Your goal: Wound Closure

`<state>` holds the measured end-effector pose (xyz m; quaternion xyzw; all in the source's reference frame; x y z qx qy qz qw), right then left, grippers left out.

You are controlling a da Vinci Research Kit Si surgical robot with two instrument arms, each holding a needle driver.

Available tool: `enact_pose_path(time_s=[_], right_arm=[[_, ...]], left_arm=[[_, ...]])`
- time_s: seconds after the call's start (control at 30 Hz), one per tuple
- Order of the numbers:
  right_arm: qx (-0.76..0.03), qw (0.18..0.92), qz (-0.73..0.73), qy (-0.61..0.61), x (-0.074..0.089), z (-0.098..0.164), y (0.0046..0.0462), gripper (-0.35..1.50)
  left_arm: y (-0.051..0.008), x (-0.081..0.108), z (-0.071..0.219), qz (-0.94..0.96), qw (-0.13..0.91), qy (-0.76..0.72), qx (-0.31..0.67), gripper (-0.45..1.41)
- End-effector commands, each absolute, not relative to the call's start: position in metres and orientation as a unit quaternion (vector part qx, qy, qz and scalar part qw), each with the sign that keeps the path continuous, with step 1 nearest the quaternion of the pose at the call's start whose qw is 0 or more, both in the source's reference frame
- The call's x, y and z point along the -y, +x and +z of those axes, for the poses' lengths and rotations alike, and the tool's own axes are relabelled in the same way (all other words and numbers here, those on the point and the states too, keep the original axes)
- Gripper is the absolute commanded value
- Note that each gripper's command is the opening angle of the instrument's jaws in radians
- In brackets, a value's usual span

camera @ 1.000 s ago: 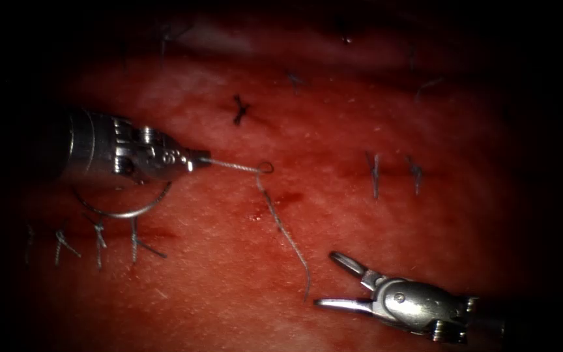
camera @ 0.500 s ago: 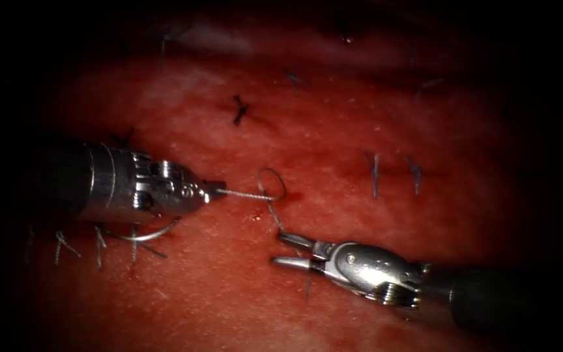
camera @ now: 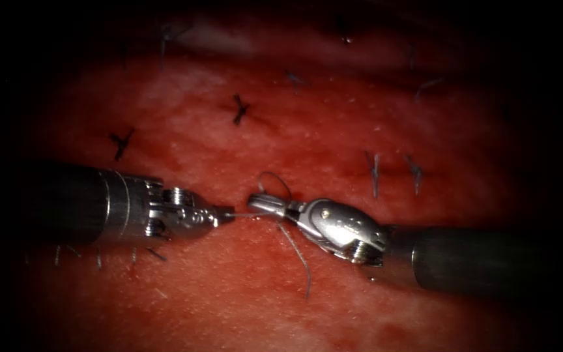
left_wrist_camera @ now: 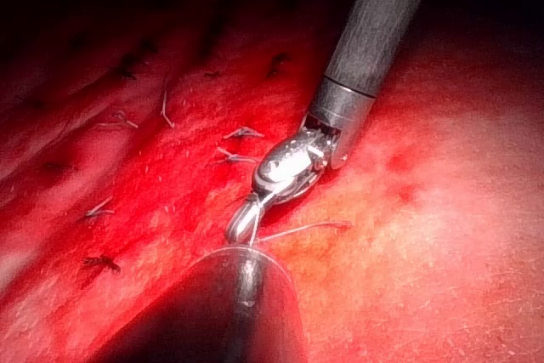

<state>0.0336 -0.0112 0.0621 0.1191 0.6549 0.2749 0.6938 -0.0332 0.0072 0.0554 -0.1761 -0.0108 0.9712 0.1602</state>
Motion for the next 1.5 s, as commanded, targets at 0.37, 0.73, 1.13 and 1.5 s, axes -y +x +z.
enact_pose_path(time_s=[0.37,0.73,1.13,1.5], right_arm=[[-0.725,0.6,0.245,0.232,0.0079,0.0651,0.0333,-0.35],[-0.747,0.548,0.106,0.363,0.0069,0.0655,0.0333,-0.35],[-0.664,0.63,-0.045,0.4,0.0076,0.065,0.0336,-0.35],[-0.594,0.688,-0.167,0.381,0.0075,0.0651,0.0344,-0.1]], left_arm=[[-0.0357,-0.0078,0.0571,0.975,0.127,-0.18,-0.011,-0.45],[-0.0352,-0.009,0.0608,0.975,0.111,-0.189,-0.031,-0.45],[-0.0358,-0.0095,0.0616,0.978,0.091,-0.185,-0.034,-0.45],[-0.0366,-0.0093,0.0618,0.98,0.08,-0.18,-0.032,-0.45]])
